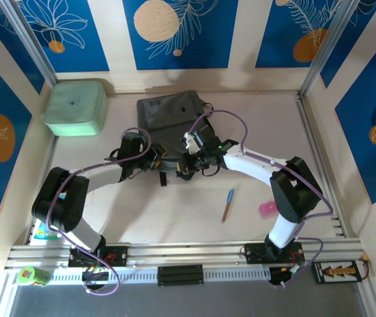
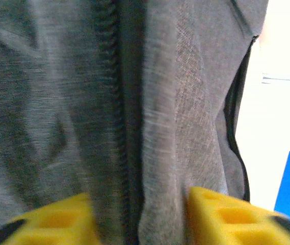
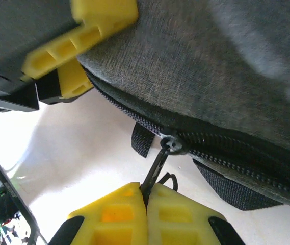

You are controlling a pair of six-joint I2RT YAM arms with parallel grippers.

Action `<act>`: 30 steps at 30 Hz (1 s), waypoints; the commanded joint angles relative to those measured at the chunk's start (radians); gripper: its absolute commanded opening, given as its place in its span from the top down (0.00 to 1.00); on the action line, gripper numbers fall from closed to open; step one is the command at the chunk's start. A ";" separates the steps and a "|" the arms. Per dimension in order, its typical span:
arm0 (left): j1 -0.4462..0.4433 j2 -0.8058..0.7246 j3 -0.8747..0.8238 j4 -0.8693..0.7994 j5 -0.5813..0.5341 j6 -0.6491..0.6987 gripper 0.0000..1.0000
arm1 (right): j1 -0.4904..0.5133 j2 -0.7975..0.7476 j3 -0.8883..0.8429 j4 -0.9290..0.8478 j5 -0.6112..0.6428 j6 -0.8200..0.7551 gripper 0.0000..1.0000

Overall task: Pack the student bag
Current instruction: Zip the student bag at the center of the table.

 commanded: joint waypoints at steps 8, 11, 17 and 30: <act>0.009 0.016 0.022 -0.035 -0.106 0.016 0.99 | -0.023 -0.070 -0.034 -0.249 0.411 0.259 1.00; 0.016 0.010 0.017 -0.032 -0.094 0.016 1.00 | -0.031 -0.060 -0.013 -0.285 0.463 0.289 1.00; 0.027 0.004 0.017 -0.020 -0.058 0.022 1.00 | -0.038 -0.048 0.021 -0.340 0.530 0.337 1.00; 0.004 0.067 0.033 0.112 -0.003 -0.030 1.00 | 0.055 -0.022 0.071 -0.107 0.140 0.148 1.00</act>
